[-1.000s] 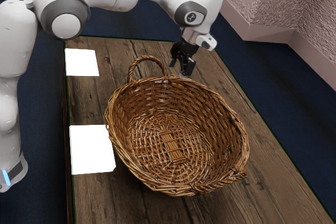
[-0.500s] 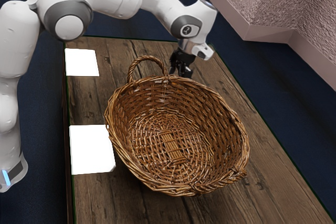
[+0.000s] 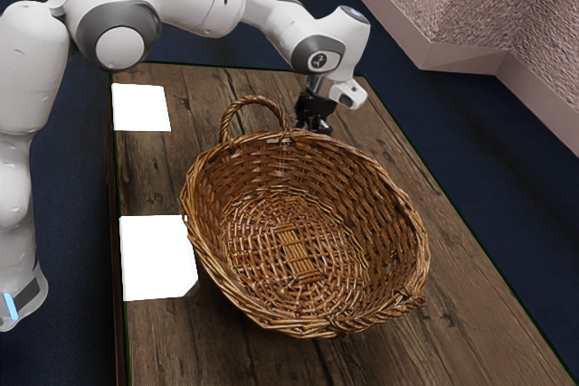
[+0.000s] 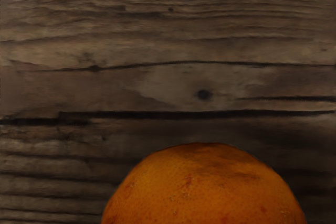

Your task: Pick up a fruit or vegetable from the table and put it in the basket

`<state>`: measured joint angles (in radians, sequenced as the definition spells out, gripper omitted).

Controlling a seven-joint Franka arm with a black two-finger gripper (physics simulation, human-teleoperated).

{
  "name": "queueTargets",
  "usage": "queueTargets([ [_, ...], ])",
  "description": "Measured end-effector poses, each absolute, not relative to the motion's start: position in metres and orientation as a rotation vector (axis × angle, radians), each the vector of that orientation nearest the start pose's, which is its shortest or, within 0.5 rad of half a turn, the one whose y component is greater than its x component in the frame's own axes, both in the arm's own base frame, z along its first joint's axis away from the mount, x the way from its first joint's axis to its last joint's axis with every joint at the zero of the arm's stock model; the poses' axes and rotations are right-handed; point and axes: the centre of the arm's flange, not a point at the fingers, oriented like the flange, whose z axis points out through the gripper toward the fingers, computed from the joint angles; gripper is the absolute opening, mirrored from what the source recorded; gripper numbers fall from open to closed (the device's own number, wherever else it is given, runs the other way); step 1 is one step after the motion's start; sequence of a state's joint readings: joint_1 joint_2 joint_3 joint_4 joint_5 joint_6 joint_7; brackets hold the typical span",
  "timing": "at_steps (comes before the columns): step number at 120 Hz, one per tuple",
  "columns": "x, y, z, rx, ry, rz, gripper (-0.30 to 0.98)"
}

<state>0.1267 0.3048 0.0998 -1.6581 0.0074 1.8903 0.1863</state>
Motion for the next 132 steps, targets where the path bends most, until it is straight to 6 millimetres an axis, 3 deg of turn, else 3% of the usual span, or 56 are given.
queueTargets([
  [10,0.625,0.138,0.427,-3.118,-0.051,0.112,0.65],
  [29,0.626,0.138,0.428,-3.114,-0.048,0.104,0.38],
  [54,0.626,0.138,0.437,-3.104,-0.042,0.084,0.34],
  [62,0.631,0.138,0.471,-3.087,-0.035,0.018,0.33],
  [81,0.632,0.127,0.604,-3.023,-0.001,-0.197,0.34],
  [93,0.622,0.116,0.655,-3.008,0.015,-0.238,0.34],
  [100,0.614,0.088,0.676,-3.021,0.084,-0.248,0.34],
  [109,0.604,0.027,0.692,-3.049,0.240,-0.233,0.34],
  [122,0.586,-0.060,0.700,-3.067,0.480,-0.188,0.34],
  [132,0.568,-0.118,0.696,-3.060,0.640,-0.118,0.34],
])
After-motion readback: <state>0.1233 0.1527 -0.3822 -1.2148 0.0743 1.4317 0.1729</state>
